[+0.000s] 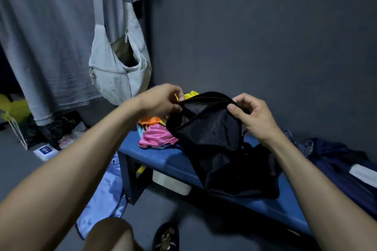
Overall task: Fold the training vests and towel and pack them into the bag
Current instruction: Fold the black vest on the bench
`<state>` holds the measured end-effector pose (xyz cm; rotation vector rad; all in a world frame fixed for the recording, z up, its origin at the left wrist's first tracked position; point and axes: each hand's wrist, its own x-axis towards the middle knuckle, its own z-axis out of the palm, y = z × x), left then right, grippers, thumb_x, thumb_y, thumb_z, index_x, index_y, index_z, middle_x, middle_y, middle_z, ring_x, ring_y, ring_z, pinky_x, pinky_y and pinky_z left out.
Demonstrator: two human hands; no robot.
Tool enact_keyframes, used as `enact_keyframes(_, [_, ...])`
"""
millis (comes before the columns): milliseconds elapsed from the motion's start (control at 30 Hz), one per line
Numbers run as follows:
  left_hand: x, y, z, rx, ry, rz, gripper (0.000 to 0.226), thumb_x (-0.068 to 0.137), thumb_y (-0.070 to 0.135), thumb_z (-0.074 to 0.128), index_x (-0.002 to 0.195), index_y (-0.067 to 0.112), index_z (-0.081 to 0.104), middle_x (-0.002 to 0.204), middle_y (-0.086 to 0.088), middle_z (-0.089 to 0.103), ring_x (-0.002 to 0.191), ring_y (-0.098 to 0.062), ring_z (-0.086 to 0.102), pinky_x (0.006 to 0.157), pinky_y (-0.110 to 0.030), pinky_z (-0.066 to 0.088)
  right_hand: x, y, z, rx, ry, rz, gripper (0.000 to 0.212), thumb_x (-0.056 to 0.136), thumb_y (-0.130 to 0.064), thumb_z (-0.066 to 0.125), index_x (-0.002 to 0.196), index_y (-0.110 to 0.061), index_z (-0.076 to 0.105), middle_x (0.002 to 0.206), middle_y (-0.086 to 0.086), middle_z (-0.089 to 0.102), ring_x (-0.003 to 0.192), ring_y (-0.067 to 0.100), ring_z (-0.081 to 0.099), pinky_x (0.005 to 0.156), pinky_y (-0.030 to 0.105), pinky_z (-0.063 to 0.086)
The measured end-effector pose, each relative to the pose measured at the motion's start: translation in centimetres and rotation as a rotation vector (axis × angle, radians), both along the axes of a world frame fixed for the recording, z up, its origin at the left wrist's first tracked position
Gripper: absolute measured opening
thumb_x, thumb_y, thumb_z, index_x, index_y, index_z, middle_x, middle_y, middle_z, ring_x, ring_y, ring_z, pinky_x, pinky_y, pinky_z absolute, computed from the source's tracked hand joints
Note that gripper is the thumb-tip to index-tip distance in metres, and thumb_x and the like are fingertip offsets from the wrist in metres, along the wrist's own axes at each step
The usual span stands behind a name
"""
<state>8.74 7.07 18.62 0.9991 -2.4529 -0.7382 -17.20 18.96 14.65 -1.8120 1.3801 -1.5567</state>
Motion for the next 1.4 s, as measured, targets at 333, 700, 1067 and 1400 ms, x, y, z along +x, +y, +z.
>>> enact_keyframes(333, [-2.0, 3.3, 13.9, 0.009, -0.107, -0.062, 0.013, 0.103, 0.005, 0.055, 0.116, 0.005, 0.056, 0.109, -0.025, 0.068, 0.068, -0.028, 0.070, 0.050, -0.038, 0.062, -1.2, 3.2, 11.6, -0.096, 0.023, -0.114, 0.016, 0.100, -0.017, 0.066, 0.085, -0.022, 0.065, 0.072, -0.010, 0.064, 0.068, 0.005, 0.055, 0.066, 0.023, 0.045])
enact_keyframes(700, [1.9, 10.1, 30.2, 0.122, 0.062, -0.503, 0.032, 0.084, 0.001, 0.063, 0.107, 0.018, 0.051, 0.087, -0.004, 0.070, 0.068, -0.011, 0.062, 0.055, -0.017, 0.053, -3.0, 12.1, 25.6, -0.087, 0.051, 0.011, 0.018, 0.088, -0.026, 0.067, 0.093, -0.010, 0.066, 0.083, -0.002, 0.071, 0.073, 0.007, 0.065, 0.065, 0.018, 0.054])
enact_keyframes(1067, [-1.6, 12.0, 28.4, 0.030, 0.059, -0.230, 0.025, 0.101, 0.009, 0.047, 0.084, 0.005, 0.066, 0.070, -0.003, 0.065, 0.062, -0.015, 0.055, 0.053, -0.023, 0.051, -3.6, 12.1, 22.2, 0.213, -0.143, 0.176, 0.017, 0.103, -0.017, 0.054, 0.116, -0.007, 0.058, 0.079, -0.005, 0.062, 0.062, 0.003, 0.057, 0.062, 0.019, 0.050])
enact_keyframes(1400, [-2.1, 11.4, 25.3, -0.256, 0.180, -0.326, 0.035, 0.100, 0.026, 0.064, 0.069, 0.013, 0.054, 0.060, 0.007, 0.050, 0.056, -0.003, 0.046, 0.057, -0.013, 0.041, -3.6, 10.7, 19.5, 0.082, -0.205, -0.040, 0.042, 0.109, -0.035, 0.045, 0.125, -0.005, 0.070, 0.125, 0.014, 0.072, 0.113, 0.026, 0.070, 0.100, 0.039, 0.053])
